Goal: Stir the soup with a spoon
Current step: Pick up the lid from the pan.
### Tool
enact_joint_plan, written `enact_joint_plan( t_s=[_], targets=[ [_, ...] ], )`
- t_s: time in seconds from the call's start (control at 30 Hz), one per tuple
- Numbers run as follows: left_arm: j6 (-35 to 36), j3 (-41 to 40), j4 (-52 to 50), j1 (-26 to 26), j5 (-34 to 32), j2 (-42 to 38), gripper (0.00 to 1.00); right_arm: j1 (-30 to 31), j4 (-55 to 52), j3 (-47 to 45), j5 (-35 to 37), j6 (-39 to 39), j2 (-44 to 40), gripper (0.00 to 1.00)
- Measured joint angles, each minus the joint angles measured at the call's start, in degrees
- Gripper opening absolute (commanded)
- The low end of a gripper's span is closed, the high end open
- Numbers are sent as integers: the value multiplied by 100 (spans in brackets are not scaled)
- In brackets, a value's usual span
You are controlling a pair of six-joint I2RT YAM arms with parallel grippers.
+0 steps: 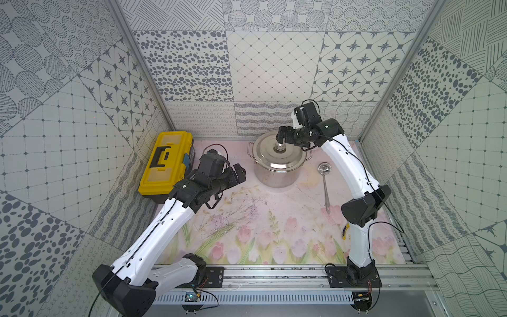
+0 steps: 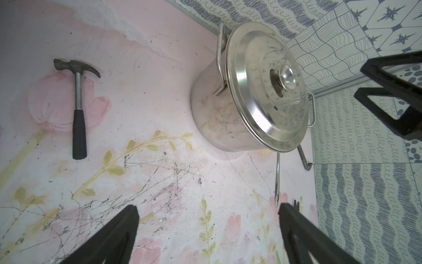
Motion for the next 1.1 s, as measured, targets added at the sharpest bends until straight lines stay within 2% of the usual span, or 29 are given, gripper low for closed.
enact_joint_plan(
  t_s=[0.13,0.23,0.47,1.1],
  targets=[
    [-87,48,-79,-46,-66,0,99,61,-763,1303,291,-160,868,97],
    [-122,103,-127,-59,-109,7,99,92,-1082,1700,420,-210,1187,97],
    [-122,177,-155,-59,-149,39,99,203,-1346,1733,549,-291,1403,89],
    [-120,31,614,-61,356,-173,99,339,-1084,1731,931,-448,1722,82]
  ],
)
